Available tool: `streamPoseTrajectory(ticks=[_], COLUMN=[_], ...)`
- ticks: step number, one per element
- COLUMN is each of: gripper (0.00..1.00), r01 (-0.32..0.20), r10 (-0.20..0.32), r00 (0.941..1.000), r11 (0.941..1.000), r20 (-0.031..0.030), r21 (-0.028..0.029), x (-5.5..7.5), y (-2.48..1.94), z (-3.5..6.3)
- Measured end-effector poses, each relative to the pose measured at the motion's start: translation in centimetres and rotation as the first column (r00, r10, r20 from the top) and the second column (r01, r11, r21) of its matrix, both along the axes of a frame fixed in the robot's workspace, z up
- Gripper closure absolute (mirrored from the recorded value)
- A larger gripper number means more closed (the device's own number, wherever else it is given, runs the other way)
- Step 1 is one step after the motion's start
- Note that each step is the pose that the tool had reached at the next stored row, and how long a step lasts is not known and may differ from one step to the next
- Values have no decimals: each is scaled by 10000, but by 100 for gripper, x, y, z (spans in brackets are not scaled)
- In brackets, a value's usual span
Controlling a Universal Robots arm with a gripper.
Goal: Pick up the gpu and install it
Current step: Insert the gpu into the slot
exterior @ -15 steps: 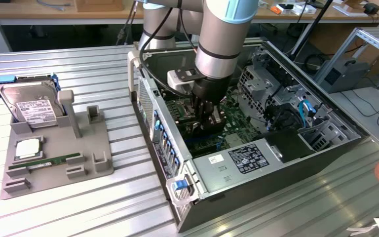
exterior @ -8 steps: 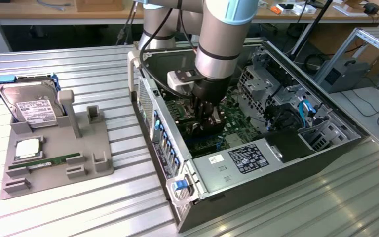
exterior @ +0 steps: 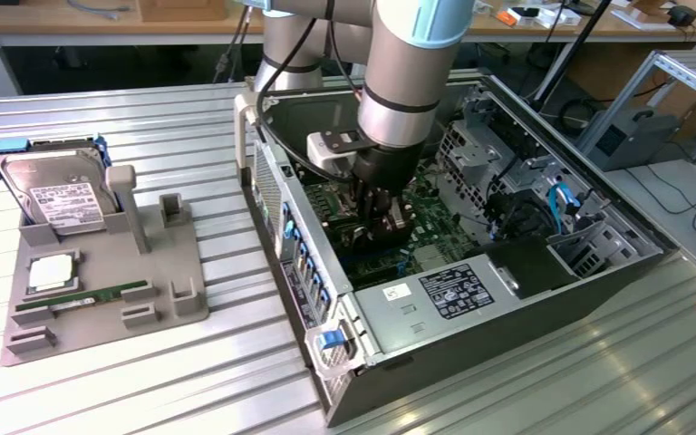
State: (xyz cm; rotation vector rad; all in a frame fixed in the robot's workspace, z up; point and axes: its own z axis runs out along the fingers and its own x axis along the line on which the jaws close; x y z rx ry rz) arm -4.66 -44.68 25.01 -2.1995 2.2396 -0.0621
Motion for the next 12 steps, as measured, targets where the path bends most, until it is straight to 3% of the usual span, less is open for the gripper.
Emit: streamPoseTrajectory(ticks=[2,4,6,12], gripper=[72,60,60,60], r01=[1,0,0,-33], r10=[-1,0,0,33], r00=[10000,10000,10000,10000], r11=[10000,10000,10000,10000], r20=[4,0,-2,0], r21=[9,-1,-5,29], x=[0,0,0,1], y=[1,0,0,3], z=[-4,0,10,174])
